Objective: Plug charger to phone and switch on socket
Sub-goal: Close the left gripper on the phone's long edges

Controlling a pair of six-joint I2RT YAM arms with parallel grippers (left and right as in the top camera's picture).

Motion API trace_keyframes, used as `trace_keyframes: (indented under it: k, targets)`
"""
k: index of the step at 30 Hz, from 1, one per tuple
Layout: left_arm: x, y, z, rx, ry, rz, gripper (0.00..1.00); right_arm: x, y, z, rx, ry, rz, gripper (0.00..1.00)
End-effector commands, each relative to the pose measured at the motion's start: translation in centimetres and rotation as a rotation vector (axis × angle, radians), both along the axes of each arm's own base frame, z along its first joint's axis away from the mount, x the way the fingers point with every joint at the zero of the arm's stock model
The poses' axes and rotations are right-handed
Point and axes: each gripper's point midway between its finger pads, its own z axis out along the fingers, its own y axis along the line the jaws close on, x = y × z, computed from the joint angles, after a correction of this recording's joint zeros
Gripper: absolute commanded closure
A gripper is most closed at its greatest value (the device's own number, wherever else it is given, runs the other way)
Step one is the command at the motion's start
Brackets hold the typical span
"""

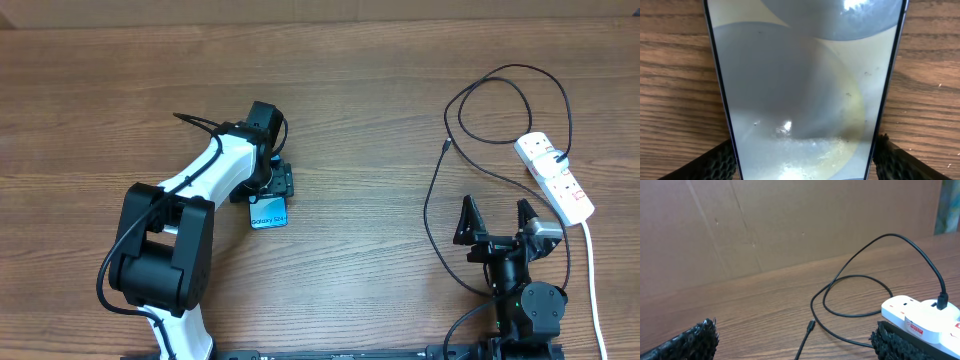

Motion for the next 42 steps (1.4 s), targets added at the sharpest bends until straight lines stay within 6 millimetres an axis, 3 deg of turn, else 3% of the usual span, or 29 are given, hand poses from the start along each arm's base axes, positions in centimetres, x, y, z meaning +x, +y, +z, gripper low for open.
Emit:
trace_keyframes:
  k: [1,7,14,22,33,42]
  targets:
    - [-1.8,1.3,-3.2,0.052,0.097,0.042,0.22,0.0,-0.1,-0.2,-0.008,-0.004,-0.004,0.00]
    - [-1.7,1.4,-3.2,0.055,0.092,0.043,0.27,0.0,-0.1,-0.2,-0.008,-0.004,-0.004,0.00]
    - [-1.5,1.4,-3.2,0.052,0.087,0.045,0.45,0.0,-0.1,-0.2,-0.008,-0.004,-0.004,0.00]
    - [-0.8,1.0,-2.3,0.037,0.082,0.046,0.47,0.0,-0.1,-0.2,-0.008,-0.004,-0.004,0.00]
    - [1.3,-0.2,1.8,0.001,0.076,0.045,0.50,0.0,-0.1,-0.2,-0.008,-0.004,-0.004,0.00]
    - [1.6,-1.5,3.7,-0.064,0.095,0.044,0.51,0.0,-0.1,-0.2,-0.008,-0.004,-0.004,0.00]
